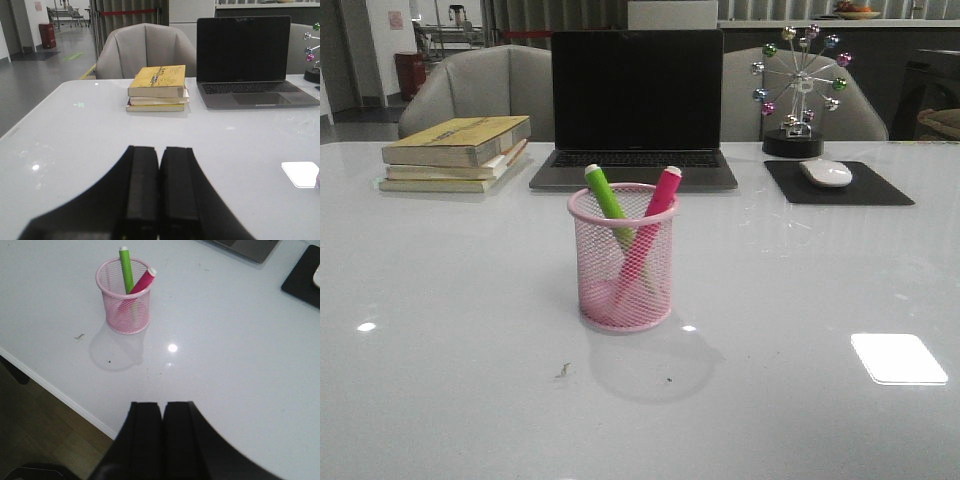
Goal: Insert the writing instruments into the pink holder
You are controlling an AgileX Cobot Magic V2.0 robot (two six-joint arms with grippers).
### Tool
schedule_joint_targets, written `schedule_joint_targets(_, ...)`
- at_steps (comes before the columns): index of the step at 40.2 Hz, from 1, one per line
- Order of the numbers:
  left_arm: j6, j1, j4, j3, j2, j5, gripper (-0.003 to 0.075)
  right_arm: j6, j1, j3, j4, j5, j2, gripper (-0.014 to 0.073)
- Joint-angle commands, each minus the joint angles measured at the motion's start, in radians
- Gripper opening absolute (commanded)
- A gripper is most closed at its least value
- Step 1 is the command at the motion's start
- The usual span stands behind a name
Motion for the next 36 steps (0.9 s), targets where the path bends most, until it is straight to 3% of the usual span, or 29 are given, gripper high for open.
schedule_joint_targets(1,-0.007,-0.001,-0.003,0.025,-0.022,-0.209,0.0097,-0.004,-0.002,-0.027,-0.009,-0.077,0.000,0.0077)
schedule_joint_targets(3,-0.007,-0.008,-0.003,0.014,-0.023,-0.156,0.0097,-0.004,-0.002,-0.027,-0.009,-0.076,0.000,0.0077)
schedule_joint_targets(36,-0.007,-0.021,-0.003,0.020,-0.021,-0.175,0.0097,-0.004,-0.002,-0.027,-0.009,-0.077,0.000,0.0077)
